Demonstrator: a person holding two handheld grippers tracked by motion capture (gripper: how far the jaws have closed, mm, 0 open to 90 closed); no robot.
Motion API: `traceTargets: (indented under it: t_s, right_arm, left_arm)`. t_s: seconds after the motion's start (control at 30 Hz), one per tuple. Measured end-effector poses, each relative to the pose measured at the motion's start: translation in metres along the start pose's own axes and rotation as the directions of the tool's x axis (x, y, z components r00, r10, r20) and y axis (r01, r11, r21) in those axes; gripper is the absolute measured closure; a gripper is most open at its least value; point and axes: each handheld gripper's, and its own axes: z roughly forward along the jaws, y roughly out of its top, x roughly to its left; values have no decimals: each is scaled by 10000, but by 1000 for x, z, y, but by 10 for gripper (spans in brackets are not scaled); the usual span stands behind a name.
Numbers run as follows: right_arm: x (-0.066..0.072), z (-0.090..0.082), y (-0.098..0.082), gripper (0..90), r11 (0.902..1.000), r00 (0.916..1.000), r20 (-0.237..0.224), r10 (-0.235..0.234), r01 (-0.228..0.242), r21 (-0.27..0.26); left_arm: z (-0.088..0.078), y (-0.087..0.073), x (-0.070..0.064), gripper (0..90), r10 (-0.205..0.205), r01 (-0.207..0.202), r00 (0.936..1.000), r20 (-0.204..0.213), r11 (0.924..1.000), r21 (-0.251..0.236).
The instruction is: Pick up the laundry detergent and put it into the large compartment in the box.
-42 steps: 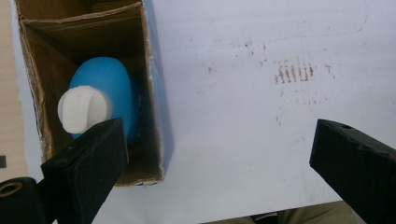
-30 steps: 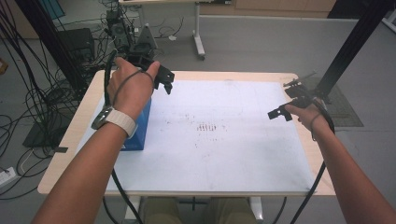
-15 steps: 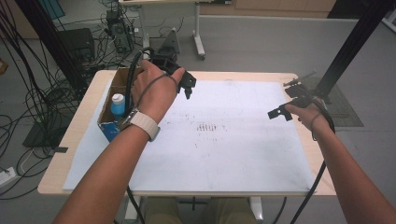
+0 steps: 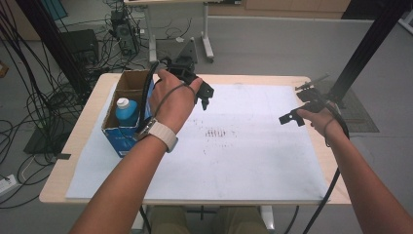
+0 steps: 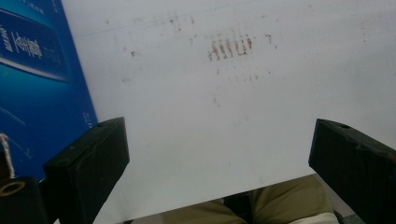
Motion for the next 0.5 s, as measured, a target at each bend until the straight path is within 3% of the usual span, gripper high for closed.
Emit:
traceTargets:
  t_s: [0.07,0.5]
  right_arm:
    - [1,0,0,87,10000,10000,-3,-47,47,-16]
    - [6,3,1,87,9999,9999,-54,-133,134,74]
  left_arm:
    - [4,-2,-5,53,-32,34,10000,-63,9998,200]
    - [17,-7,-23,53,-85,79,9992,399,9999,146]
